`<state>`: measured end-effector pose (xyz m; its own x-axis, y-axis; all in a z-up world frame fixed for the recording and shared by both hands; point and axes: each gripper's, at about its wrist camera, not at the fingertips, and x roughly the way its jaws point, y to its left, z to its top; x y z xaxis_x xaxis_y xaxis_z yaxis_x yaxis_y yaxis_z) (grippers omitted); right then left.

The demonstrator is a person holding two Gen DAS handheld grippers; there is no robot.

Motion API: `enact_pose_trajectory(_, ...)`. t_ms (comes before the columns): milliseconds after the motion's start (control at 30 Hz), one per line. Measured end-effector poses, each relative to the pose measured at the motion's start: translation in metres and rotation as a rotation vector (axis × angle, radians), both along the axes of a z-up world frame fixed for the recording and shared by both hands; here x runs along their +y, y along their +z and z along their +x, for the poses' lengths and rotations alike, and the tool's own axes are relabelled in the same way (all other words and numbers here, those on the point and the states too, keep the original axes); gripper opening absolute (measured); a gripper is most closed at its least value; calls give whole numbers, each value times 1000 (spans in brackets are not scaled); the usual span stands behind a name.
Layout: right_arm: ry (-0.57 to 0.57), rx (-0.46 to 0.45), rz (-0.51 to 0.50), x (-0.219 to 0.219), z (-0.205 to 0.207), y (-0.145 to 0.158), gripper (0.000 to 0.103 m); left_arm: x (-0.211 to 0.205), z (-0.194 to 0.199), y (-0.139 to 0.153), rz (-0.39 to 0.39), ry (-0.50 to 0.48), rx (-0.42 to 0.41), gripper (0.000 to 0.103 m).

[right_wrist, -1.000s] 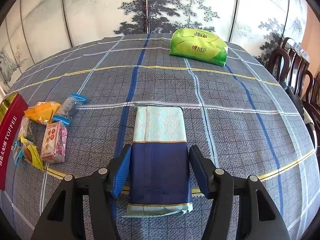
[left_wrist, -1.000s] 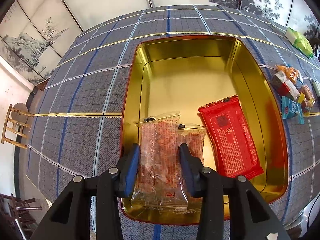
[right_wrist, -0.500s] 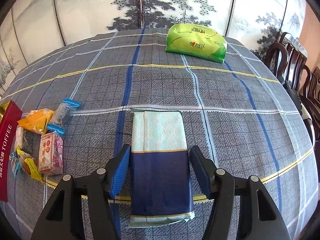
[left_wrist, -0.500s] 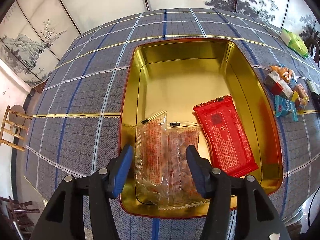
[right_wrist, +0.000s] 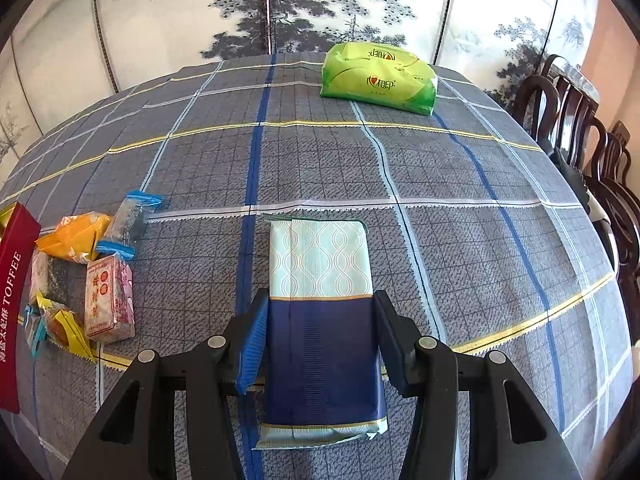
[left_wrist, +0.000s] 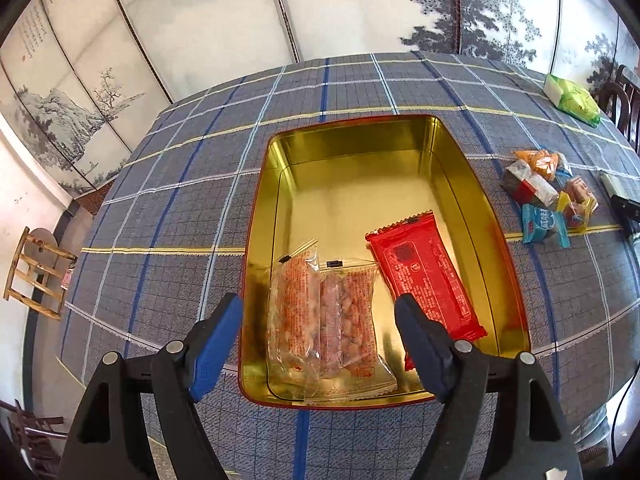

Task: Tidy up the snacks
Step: 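Carry the blue-and-white box with the right gripper into the tin and release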

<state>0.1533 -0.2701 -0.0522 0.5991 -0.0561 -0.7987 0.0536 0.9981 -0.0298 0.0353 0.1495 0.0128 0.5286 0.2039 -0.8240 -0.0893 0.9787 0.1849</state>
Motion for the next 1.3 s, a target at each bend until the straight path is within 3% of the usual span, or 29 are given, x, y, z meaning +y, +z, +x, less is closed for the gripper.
enact_pose_trajectory(167,-17,-32,15,3,-12,16,51,1,-7,9,-44,11,-58,82)
enact_pose_trajectory(633,84,-93,90,56,-33,61,51,23,-16,10,-102,97,-81,84)
enact_pose_trajectory(900,258,-92,148,139,-40,79,51,58,-23,14,-152,231,-95,84)
enact_pose_trajectory(1300,525,-21,228,277,-60,69,51,98,-50,10,-120,353,-75,84)
